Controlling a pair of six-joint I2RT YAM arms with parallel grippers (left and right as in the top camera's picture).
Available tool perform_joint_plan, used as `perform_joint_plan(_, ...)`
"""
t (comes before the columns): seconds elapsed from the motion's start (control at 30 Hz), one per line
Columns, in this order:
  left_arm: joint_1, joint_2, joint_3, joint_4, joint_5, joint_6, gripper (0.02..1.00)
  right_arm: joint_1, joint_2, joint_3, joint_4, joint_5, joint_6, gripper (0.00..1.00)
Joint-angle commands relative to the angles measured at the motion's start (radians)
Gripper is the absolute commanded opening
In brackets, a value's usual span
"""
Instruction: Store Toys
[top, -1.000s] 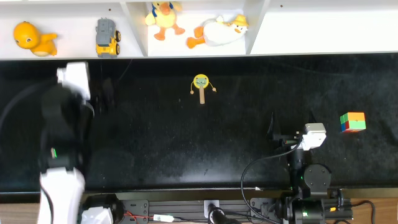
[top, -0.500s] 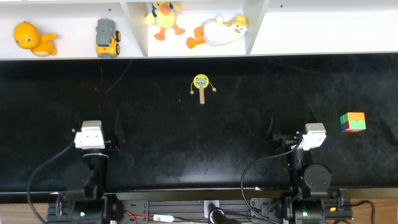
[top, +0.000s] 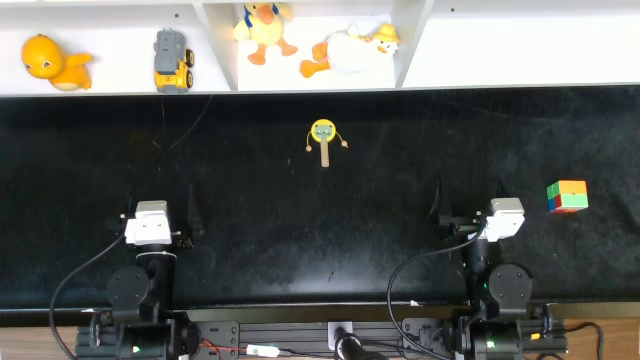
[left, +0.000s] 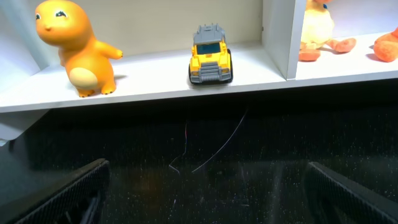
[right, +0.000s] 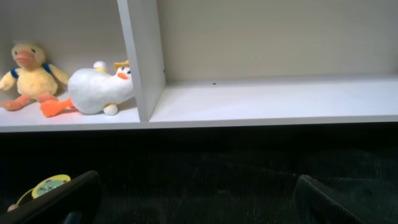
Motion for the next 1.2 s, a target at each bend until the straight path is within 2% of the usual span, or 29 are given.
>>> perform_joint_plan(0.03,-0.007,-0.014,-0.002,-0.002,-0.002,0.015,0.998,0.006,-0.009,-0.014,0.005,0.008,0.0,0.996)
perform_joint_plan(0.53,-0.007,-0.014,-0.002,-0.002,-0.002,0.015,0.998,0.006,-0.009,-0.014,0.005,0.01,0.0,0.996)
perform_joint_plan(0.6,-0.007,-0.014,-0.002,-0.002,-0.002,0.015,0.998,0.006,-0.009,-0.013,0.006,0.066,-0.012,0.993)
perform_joint_plan(0.63,-0.007,-0.014,-0.002,-0.002,-0.002,0.015,0.996,0.005,-0.008,-0.011,0.01,0.134,-0.045,0.996)
perform_joint_plan(0.7,-0.007,-0.014,-0.002,-0.002,-0.002,0.015,0.998,0.005,0.015,-0.002,0.006,0.215,-0.089,0.996)
perform_joint_plan(0.87,-0.007,-0.014,-0.002,-0.002,-0.002,0.015,0.998,0.022,0.227,0.137,-0.087,0.246,-0.085,0.996)
perform_joint_plan(1.07,-0.007,-0.014,-0.002,-0.002,-0.002,0.015,0.998,0.14,0.643,0.495,-0.467,0.236,0.108,0.996)
perform_joint_plan(1.2,-0.007,-0.014,-0.002,-0.002,-0.002,0.015,0.998,0.248,0.916,0.758,-0.688,0.192,0.211,0.993)
